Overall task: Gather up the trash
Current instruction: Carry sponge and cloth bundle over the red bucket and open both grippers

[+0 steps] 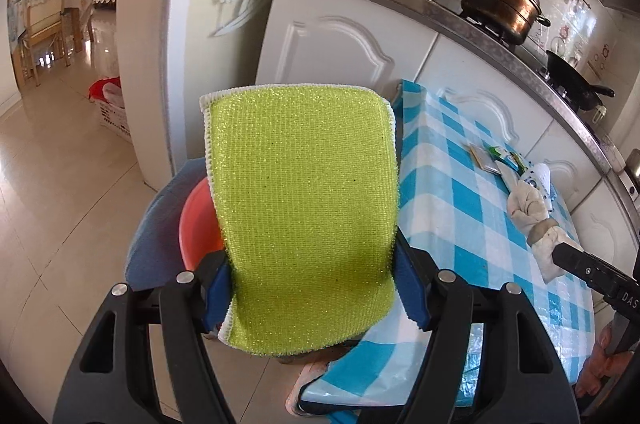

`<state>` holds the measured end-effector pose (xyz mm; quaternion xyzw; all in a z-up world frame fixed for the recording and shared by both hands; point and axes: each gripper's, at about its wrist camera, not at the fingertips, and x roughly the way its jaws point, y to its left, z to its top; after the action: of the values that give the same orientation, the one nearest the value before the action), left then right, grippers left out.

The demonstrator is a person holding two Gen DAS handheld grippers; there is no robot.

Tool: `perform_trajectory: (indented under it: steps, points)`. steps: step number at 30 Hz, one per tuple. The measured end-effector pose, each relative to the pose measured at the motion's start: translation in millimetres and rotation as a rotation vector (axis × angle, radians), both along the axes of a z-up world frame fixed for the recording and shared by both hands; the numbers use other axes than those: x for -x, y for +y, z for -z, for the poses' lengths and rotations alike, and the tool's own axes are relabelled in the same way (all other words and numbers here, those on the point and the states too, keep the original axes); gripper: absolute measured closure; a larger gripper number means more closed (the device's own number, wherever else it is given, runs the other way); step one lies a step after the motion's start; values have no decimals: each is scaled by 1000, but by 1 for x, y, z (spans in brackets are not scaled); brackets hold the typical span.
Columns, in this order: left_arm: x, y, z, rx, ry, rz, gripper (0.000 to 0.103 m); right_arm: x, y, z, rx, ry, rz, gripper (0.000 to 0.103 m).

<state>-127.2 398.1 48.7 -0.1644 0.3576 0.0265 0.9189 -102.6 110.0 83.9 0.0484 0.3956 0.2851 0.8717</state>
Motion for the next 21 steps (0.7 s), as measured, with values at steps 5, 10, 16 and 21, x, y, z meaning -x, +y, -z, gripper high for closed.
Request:
perform_trajectory:
  steps: [5, 10, 16, 21]
  points:
    - [-3, 25, 7, 20, 10, -44, 34, -9, 49, -3, 16, 10, -100, 73]
    - [-17, 39, 25, 54, 42, -59, 33, -23, 91, 4, 54, 33, -171, 73]
    - [-36, 47, 49, 71, 88, -67, 32, -42, 131, 23, 120, 55, -224, 72]
    - [-49, 52, 66, 68, 126, -83, 28, -55, 152, 38, 138, 71, -239, 66]
